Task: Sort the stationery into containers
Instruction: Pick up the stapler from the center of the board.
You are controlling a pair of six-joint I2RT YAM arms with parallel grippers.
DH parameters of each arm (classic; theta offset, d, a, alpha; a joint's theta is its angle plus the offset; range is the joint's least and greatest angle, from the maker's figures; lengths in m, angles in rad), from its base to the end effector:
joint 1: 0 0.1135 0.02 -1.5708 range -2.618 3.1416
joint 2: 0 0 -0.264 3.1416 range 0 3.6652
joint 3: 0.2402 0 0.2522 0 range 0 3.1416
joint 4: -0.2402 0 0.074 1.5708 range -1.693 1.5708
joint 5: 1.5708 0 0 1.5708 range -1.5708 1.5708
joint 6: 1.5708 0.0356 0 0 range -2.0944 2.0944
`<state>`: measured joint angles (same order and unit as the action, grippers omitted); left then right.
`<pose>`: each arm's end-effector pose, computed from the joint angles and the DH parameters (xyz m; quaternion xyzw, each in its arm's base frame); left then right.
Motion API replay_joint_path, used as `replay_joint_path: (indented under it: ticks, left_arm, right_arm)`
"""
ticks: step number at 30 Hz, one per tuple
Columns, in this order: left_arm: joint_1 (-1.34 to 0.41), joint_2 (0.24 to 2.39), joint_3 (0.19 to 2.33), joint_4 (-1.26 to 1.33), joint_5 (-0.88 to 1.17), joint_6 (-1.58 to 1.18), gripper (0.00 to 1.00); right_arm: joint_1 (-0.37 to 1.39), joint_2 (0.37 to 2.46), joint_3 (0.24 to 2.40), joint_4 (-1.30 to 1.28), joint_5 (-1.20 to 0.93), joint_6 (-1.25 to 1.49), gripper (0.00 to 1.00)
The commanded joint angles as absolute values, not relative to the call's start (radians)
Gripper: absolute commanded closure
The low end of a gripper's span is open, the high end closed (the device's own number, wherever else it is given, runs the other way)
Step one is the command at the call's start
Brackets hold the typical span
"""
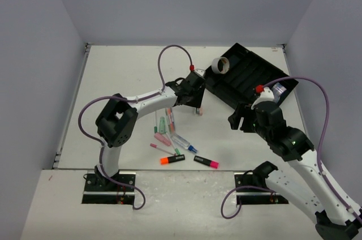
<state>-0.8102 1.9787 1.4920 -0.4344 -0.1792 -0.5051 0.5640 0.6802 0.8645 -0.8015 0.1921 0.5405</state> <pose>0.3046 -0.3109 0.2075 0.1152 0.9373 -0.1272 0.3034 0.1164 0.0656 0.3204 0.0336 0.8848 0.1671 0.4336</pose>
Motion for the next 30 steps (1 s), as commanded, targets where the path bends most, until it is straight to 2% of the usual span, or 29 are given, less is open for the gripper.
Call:
replay_joint_path:
  ticks: [1, 12, 18, 24, 27, 30]
  left_arm:
    - [-0.828, 2.018, 1.53, -0.413, -0.165, -0.473, 0.48]
    - [-0.835, 2.074, 1.506, -0.407, -0.205, -0.472, 0.6]
    - [-0.834, 2.082, 1.508, -0.393, -0.195, -0.467, 0.83]
    - [-0.834, 2.081, 1.506, -0.388, -0.192, -0.46, 0.9]
    - [-0.835, 2.083, 1.505, -0.386, -0.191, -0.457, 0.99]
    - [-0.835, 2.075, 1.496, -0.386, -0.189, -0.457, 1.0]
  right_arm:
    - [0.569, 0.692, 0.861, -0.798, 0.203, 0.527, 0.28]
    - [0.569, 0.703, 0.861, -0.793, 0.207, 0.52, 0.29]
    - [0.569, 0.723, 0.861, -0.786, 0.206, 0.517, 0.3]
    - [0.569, 0.735, 0.858, -0.781, 0.202, 0.518, 0.3]
    - [0.569, 0.735, 0.858, -0.78, 0.201, 0.521, 0.3]
    - [0.569, 0.734, 0.853, -0.776, 0.199, 0.523, 0.3]
